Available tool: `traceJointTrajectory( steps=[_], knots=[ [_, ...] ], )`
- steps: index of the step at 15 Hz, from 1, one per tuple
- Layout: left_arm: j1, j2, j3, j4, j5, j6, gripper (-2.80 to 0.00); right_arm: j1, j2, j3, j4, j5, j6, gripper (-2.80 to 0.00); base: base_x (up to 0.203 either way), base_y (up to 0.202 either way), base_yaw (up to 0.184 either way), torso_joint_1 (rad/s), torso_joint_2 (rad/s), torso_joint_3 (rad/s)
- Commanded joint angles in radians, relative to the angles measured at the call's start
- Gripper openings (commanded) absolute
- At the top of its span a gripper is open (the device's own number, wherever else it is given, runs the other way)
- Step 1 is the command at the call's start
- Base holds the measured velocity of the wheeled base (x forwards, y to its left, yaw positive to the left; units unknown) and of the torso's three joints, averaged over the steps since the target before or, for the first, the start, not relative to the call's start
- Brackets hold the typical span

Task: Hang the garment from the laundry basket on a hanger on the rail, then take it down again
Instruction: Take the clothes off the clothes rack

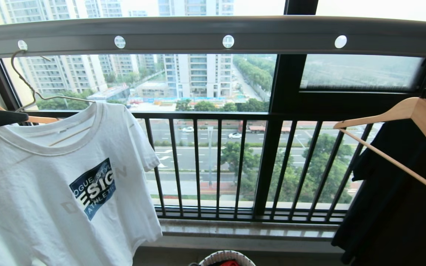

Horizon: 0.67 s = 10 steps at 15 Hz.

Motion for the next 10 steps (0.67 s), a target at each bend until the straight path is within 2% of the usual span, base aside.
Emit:
traceJointTrajectory(
  steps=[1, 3, 7, 10],
  knots=[
    [0.010, 0.052, 0.031, -0.098, -0.003, -0.005, 0.00, 0.000, 0.001, 0.000, 0.000, 0.000, -0.001, -2.80, 0.000, 0.000, 0.000, 0.000, 0.00, 0.000],
    [0.028, 0.054, 0.065, -0.187, -0.005, -0.010, 0.00, 0.000, 0.001, 0.000, -0.001, 0.000, -0.001, -2.80, 0.000, 0.000, 0.000, 0.000, 0.00, 0.000],
    [0.029, 0.060, 0.073, -0.192, -0.006, -0.015, 0.00, 0.000, 0.001, 0.000, 0.000, 0.000, -0.001, -2.80, 0.000, 0.000, 0.000, 0.000, 0.00, 0.000],
    [0.027, 0.120, 0.082, -0.256, -0.009, -0.021, 0.00, 0.000, 0.001, 0.000, -0.001, 0.000, -0.001, -2.80, 0.000, 0.000, 0.000, 0.000, 0.00, 0.000]
  ],
)
